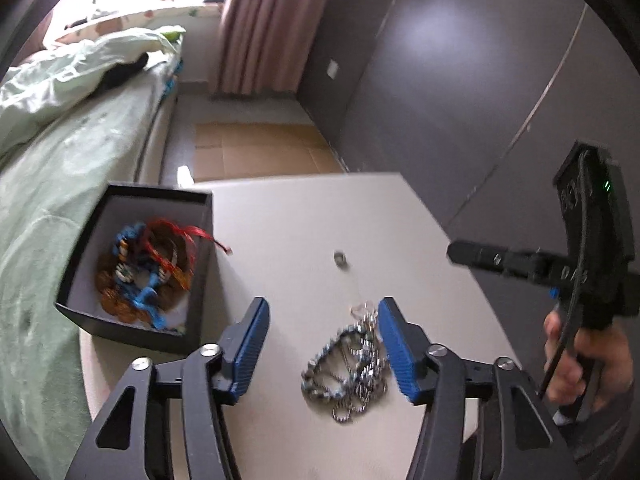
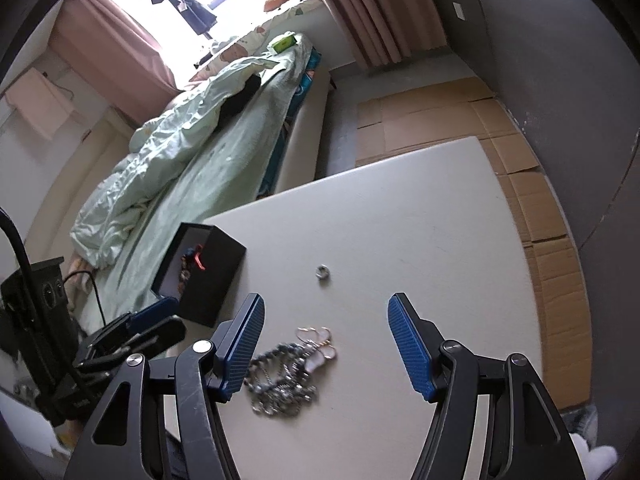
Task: Organize jewelry
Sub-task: 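Grasp the grey bead strand with the left tool and lift it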
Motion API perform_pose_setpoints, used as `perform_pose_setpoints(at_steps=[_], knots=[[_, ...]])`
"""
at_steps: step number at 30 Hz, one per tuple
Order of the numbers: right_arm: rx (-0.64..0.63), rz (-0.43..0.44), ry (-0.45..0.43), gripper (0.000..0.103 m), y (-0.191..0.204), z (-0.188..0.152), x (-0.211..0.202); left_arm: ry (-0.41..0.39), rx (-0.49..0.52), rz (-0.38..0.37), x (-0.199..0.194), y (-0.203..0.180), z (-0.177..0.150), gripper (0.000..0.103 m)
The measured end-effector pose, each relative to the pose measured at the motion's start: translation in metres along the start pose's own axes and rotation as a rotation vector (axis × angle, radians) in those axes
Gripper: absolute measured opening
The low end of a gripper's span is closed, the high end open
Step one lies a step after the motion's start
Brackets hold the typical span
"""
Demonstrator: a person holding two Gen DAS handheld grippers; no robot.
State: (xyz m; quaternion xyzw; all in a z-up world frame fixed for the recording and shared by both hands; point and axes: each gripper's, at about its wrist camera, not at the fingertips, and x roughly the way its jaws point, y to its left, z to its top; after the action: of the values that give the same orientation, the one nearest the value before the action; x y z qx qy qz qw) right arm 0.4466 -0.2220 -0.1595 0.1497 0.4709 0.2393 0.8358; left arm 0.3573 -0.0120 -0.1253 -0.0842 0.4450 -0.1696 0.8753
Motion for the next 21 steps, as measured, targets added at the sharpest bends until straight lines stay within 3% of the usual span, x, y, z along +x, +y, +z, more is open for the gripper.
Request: perform_pose_setpoints(at_steps=[4,10,17,21], knots=[[-0.003,-0.013,0.003,0.066,-0.006,-0.003,-0.002,0.065,0.037,0.019,0.016,-0.001,-0.010,0.043],[-0.009,-0.034,0.020,0.066,-0.014,-0.006,-0.002,0.167,0.073,0.022,0.041,0.005,-0.026,0.039],[-0.038,-0.050,0.049,0.066,-0.014,-0.009,0.004,0.201,0.072,0.006,0.050,0.008,-0.032,0.039],[-0.066,-0.056,0.075,0.066,-0.011,-0.014,0.010,0.184,0.093,0.042,0.054,0.003,-0.030,0.033]])
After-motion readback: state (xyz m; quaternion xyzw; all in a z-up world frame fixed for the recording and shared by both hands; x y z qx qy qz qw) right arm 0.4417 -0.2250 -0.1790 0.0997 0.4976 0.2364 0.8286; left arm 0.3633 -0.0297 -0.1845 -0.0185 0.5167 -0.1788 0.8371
